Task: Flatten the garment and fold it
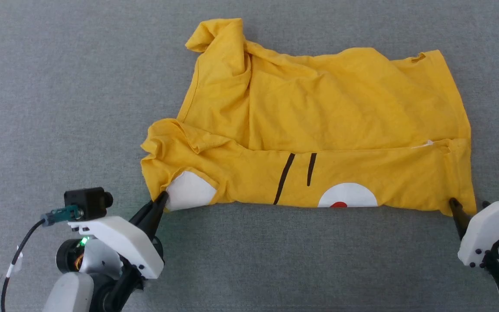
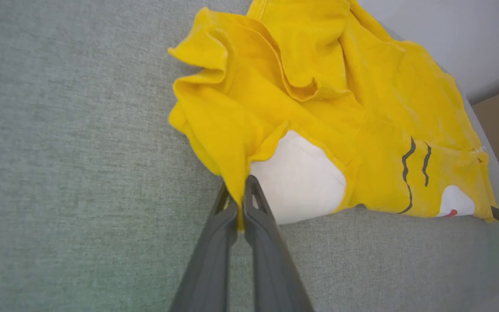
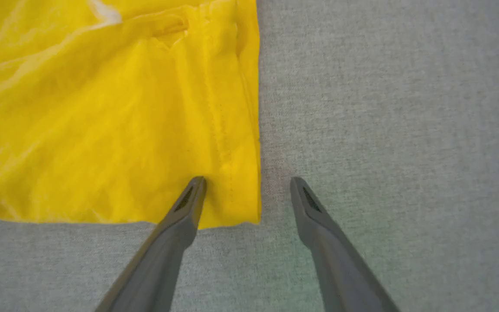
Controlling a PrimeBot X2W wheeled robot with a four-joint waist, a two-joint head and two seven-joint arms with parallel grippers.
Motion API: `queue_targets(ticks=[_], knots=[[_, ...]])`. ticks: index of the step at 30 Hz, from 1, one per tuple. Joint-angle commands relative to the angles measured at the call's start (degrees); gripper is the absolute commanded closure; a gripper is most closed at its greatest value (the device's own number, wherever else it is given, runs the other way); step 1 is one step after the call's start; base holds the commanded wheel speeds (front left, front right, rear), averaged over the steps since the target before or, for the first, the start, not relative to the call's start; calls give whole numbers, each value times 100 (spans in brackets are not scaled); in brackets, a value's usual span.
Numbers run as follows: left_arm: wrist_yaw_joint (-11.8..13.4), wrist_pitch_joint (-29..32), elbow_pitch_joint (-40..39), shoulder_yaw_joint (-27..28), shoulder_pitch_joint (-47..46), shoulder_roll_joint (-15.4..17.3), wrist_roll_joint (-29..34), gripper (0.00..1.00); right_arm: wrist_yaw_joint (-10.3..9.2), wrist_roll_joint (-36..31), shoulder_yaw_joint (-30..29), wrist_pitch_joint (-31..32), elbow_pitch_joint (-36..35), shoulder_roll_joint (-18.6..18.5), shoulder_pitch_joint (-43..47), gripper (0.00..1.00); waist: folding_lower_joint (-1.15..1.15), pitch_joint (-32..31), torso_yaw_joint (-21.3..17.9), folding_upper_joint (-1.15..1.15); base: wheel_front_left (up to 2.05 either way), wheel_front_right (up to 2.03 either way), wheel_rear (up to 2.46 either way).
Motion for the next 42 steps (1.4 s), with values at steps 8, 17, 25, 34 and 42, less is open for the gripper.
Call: queue_targets(ticks=[8,17,25,34,42], knots=[[30,-67,28,-22,-203,7,-11,100,-11,49,-99,119,242,99,-245,100,0,94,29,0,0,0,0],[-32,-265,-5,193,-142,-33,-319,100,-11,117,-159,-222,99,136,-469,100,0,-19,-70,0,0,0,0],[-19,-166,-525,472,348,129,-624,100,-11,532,-296,-130,-480,166,-263,100,0,-372,-100,0,0,0,0],[192,338,-1231,579,1256,242,-944,100,-11,846,-483,292,-1360,195,453,100,0,-734,-142,0,0,0,0],[329,575,-1416,554,1744,225,-1097,100,-11,1190,-641,441,-1436,209,1017,100,0,-762,-185,0,0,0,0]])
